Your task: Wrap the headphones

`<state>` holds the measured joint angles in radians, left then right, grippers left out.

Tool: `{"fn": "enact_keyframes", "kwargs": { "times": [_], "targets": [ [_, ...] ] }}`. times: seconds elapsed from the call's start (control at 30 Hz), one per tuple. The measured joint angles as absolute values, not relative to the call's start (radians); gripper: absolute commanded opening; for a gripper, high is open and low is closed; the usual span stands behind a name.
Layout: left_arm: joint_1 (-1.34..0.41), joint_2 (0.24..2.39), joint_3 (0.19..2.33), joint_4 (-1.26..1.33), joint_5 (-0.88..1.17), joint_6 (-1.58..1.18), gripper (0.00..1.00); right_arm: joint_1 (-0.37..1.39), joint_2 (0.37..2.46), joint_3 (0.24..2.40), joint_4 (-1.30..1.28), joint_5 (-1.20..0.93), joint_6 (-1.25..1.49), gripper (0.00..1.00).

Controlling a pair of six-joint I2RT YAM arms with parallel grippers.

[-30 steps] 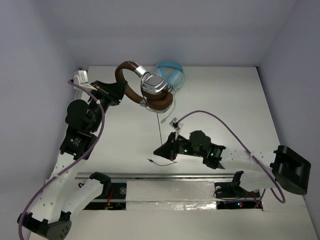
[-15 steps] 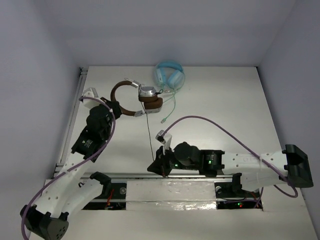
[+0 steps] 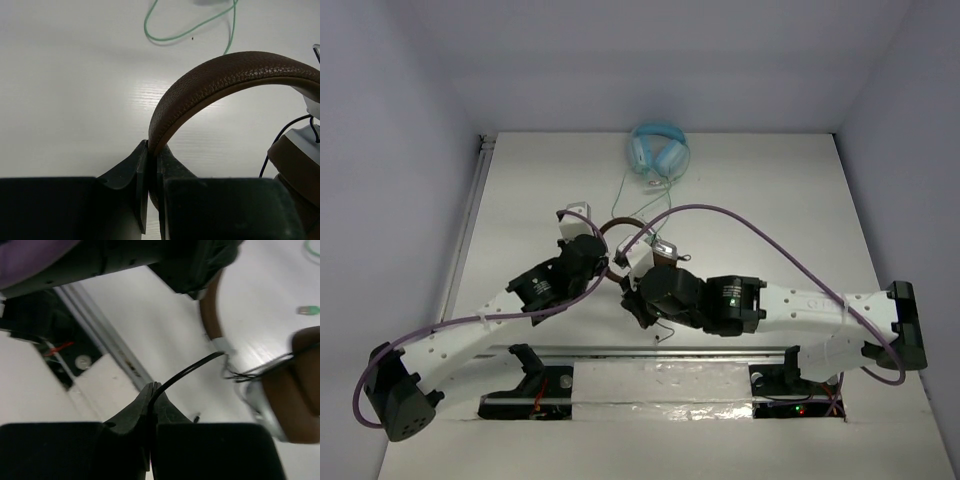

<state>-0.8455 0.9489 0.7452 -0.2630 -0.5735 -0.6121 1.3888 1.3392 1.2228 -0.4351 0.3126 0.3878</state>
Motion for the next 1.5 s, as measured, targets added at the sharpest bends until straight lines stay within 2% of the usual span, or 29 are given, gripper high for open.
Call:
{"fn": "enact_keyframes", "kwargs": {
  "times": [0.37, 0.77, 0.97, 1.1, 1.17, 1.5],
  "targets": [
    [-0.856, 0.9, 0.669, -0.33, -0.515, -0.617, 0.0, 1.299, 1.341, 1.262, -0.679, 0.529, 0.224, 0.0],
    [-0.856, 0.89, 0.667, -0.332, -0.348, -0.584, 0.0, 1.212, 1.327, 1.21, -0.648, 0.768, 0.17, 0.0],
    [-0.855, 0.849, 0.667, -0.294, -0.269, -0.569, 0.0, 1.152, 1.327, 1.161, -0.604, 0.842, 0.177, 0.09],
    [-0.835, 0.834, 0.667, -0.26, -0.201, -0.561, 0.0, 1.117, 1.32, 1.127, -0.561, 0.828, 0.212, 0.16],
    [-0.804, 0.815, 0.667, -0.26, -0.165, -0.553, 0.0, 1.103, 1.298, 1.095, -0.533, 0.794, 0.231, 0.16],
    [-0.659, 0.764, 0.668, -0.183, 0.081, -0.54, 0.0, 0.994, 0.992, 0.893, -0.222, 0.432, 0.285, 0.28]
  ]
}}
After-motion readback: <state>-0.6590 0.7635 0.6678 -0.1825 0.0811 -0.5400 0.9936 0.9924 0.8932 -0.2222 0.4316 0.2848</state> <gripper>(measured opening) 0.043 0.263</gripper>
